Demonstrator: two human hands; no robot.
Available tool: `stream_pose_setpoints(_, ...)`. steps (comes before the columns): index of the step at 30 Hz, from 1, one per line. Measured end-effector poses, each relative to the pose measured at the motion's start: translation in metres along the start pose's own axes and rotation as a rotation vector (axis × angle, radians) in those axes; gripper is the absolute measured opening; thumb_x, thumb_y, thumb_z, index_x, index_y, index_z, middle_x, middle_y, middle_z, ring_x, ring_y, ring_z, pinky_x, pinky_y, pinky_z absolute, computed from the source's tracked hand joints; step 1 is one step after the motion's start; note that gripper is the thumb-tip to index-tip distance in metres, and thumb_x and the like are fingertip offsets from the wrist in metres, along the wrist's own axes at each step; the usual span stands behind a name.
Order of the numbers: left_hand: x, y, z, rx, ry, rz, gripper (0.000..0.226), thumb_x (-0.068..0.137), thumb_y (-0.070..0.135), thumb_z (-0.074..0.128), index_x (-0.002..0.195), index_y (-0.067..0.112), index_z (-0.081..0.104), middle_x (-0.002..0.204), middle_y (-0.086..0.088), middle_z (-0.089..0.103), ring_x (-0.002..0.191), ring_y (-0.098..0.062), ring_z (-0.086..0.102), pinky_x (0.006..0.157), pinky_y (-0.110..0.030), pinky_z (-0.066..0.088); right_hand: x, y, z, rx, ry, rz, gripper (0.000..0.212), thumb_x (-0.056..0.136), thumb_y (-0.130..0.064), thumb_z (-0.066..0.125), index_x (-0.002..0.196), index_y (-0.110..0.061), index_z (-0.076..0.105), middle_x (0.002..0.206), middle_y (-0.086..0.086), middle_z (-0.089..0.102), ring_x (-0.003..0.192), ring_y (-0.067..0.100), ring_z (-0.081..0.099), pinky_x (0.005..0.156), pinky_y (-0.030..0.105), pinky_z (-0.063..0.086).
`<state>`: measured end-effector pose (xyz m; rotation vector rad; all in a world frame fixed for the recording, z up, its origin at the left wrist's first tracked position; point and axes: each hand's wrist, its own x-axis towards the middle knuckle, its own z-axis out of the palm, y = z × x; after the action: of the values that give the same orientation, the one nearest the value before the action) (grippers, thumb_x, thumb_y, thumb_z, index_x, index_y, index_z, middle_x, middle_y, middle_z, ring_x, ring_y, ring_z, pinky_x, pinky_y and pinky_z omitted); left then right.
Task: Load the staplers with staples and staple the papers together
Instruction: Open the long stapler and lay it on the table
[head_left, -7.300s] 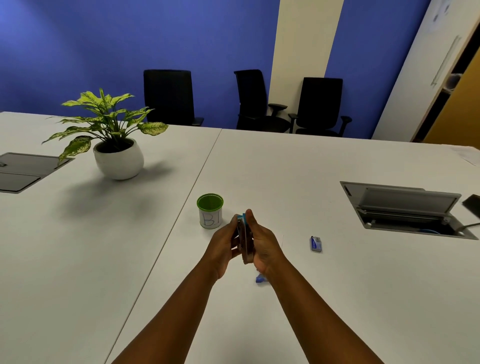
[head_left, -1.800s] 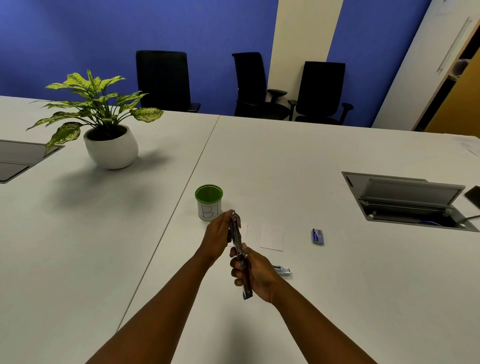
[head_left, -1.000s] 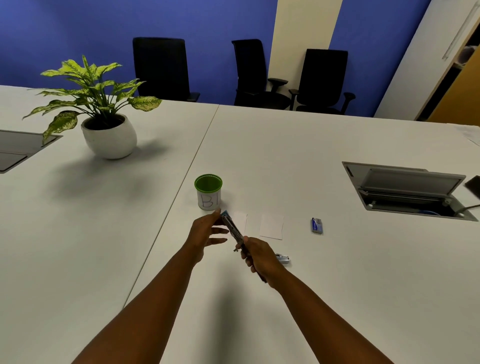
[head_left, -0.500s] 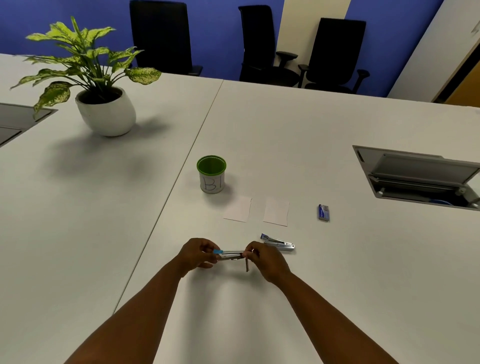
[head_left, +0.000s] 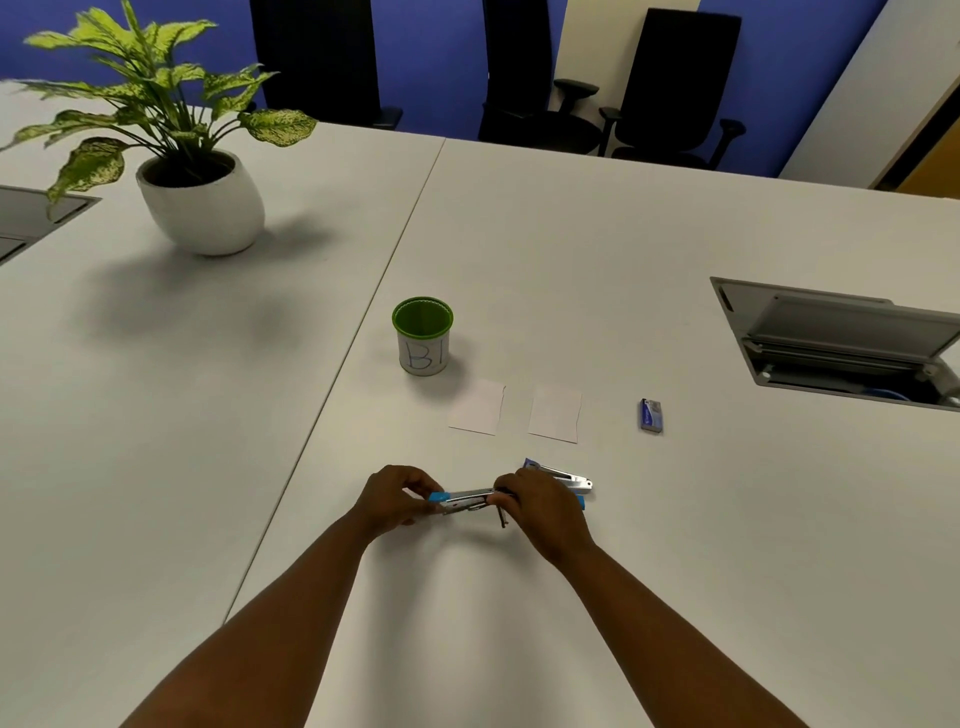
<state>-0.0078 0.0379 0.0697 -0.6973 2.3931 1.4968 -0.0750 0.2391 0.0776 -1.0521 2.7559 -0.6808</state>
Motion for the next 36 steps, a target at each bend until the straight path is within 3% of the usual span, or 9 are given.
stream_pose_setpoints(3,0.001,0.003,-0.005,-0.038,-0.002,0.007,0.018,0.07,0.009,0.077,0.075,0.025,0.069,0.083,0.002,0.067,0.069,-0.01,0.058,0.05,-0.014,0.048,0.003,0.002,-0.002,0.058,-0.001,0.041,0.032,0.093,-0.041,0.045,0.097,-0.018,0.067,0.091,0.004,0.067,0.087,0.016,0.057,0.059,0.016,0.03)
stream_pose_setpoints(6,0.001,0.003,-0.006,0.035,0.008,0.068,0.022,0.068,0.009,0.079,0.071,0.027,0.066,0.08,0.004,0.066,0.063,-0.008,0.057,0.05,-0.013,0.046,0.0,-0.002,-0.003,0.066,0.078,-0.028,0.059,0.085,-0.063,0.03,0.095,-0.018,0.067,0.089,0.002,0.066,0.085,0.015,0.057,0.062,0.008,0.027)
stream_pose_setpoints(9,0.001,0.001,-0.006,0.159,-0.03,0.069,0.026,0.064,0.015,0.083,0.068,0.031,0.063,0.079,0.011,0.064,0.063,-0.006,0.055,0.06,-0.021,0.048,-0.005,0.0,0.004,0.062,0.083,-0.074,0.076,0.079,-0.072,0.016,0.091,-0.018,0.067,0.085,0.001,0.067,0.082,0.016,0.059,0.069,0.018,0.036)
stream_pose_setpoints(13,-0.001,-0.004,-0.003,0.433,-0.102,0.05,0.032,0.065,0.022,0.08,0.065,0.039,0.053,0.082,0.016,0.057,0.068,-0.006,0.049,0.062,-0.019,0.04,-0.003,-0.002,0.005,-0.129,-0.089,-0.121,0.034,0.088,-0.045,0.051,0.101,-0.018,0.066,0.093,0.001,0.066,0.088,0.017,0.059,0.073,0.027,0.043)
stream_pose_setpoints(15,-0.002,-0.007,-0.001,0.502,-0.102,0.059,0.034,0.068,0.022,0.078,0.065,0.04,0.049,0.088,0.015,0.056,0.072,-0.008,0.048,0.058,-0.016,0.035,-0.002,-0.005,0.007,-0.266,-0.021,-0.214,0.021,0.073,-0.043,0.071,0.082,-0.024,0.07,0.071,-0.007,0.067,0.067,0.01,0.061,0.057,0.019,0.045)
stream_pose_setpoints(17,-0.003,-0.006,0.0,0.567,-0.086,0.07,0.027,0.069,0.023,0.076,0.07,0.038,0.053,0.093,0.013,0.056,0.077,-0.009,0.047,0.058,-0.015,0.033,-0.001,-0.009,0.012,-0.35,-0.019,-0.227,0.026,0.055,-0.046,0.083,0.067,-0.03,0.069,0.056,-0.011,0.062,0.051,0.005,0.057,0.045,0.014,0.04)
stream_pose_setpoints(20,-0.002,-0.005,0.002,0.601,-0.077,0.069,0.025,0.07,0.023,0.076,0.092,0.026,0.064,0.101,0.008,0.059,0.08,-0.01,0.046,0.057,-0.013,0.03,0.001,-0.01,0.014,-0.412,0.058,-0.33,0.028,0.053,-0.044,0.085,0.07,-0.03,0.069,0.058,-0.011,0.062,0.053,0.006,0.056,0.045,0.016,0.039)
stream_pose_setpoints(30,-0.002,-0.002,0.0,0.542,-0.066,0.089,0.033,0.066,0.027,0.079,0.061,0.039,0.05,0.076,0.018,0.054,0.062,-0.002,0.045,0.055,-0.014,0.031,0.013,-0.023,0.002,-0.406,0.16,-0.458,0.02,0.063,-0.033,0.082,0.075,-0.025,0.069,0.065,-0.007,0.064,0.057,0.01,0.059,0.046,0.022,0.044)
stream_pose_setpoints(36,-0.003,-0.001,0.0,0.541,-0.069,0.087,0.018,0.066,0.027,0.08,0.081,0.028,0.07,0.067,0.02,0.05,0.061,-0.004,0.046,0.054,-0.014,0.032,0.01,-0.023,0.001,-0.383,0.188,-0.507,0.024,0.063,-0.038,0.082,0.08,-0.027,0.07,0.071,-0.009,0.067,0.059,0.008,0.06,0.047,0.021,0.045)
